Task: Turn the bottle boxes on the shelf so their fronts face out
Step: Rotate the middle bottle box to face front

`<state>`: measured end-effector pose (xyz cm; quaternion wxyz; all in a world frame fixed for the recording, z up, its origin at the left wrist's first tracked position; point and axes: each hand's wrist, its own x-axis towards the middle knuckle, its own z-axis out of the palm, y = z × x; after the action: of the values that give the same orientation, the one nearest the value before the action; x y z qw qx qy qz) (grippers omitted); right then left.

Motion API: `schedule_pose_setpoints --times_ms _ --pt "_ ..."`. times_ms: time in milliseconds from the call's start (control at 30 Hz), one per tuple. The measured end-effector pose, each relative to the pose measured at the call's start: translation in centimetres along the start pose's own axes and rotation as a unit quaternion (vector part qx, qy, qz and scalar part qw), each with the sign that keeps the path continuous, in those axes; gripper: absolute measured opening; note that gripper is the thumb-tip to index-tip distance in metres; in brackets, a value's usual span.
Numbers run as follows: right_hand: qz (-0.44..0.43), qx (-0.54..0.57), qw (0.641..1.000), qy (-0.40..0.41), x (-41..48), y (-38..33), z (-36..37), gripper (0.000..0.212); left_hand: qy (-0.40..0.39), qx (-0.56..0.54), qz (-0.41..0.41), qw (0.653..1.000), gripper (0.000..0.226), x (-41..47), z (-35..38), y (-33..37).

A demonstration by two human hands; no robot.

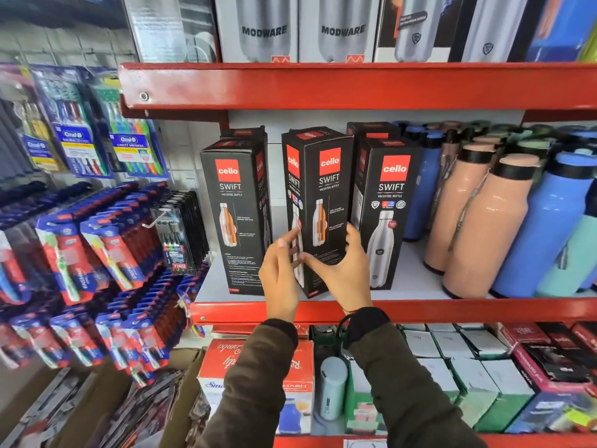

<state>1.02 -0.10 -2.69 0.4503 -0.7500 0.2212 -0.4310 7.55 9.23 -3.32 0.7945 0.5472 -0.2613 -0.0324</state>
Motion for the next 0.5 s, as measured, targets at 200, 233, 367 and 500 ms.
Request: schedule_pose_setpoints --times_ms 200,233,367,500 --pt "0.022 0.008 1.0 -0.006 0.8 0.0 -0.9 0.095 0.012 0.072 0.061 0.995 0.036 0.9 -0.1 -1.4" --pt "0.023 0.011 1.0 -0.008 0.9 0.1 -1.1 0.095 0.014 0.083 0.06 0.995 0.038 1.1 0.0 -1.4" --pt "0.028 0.036 0.998 -0.043 1.1 0.4 -1.7 0.097 -0.016 0.102 0.034 0.994 0.044 1.9 0.3 -1.3" --pt "0.021 0.036 0.996 -0.078 0.9 0.7 -1.5 0.101 -0.051 0.112 -0.016 0.992 0.041 2.7 -0.7 -1.7"
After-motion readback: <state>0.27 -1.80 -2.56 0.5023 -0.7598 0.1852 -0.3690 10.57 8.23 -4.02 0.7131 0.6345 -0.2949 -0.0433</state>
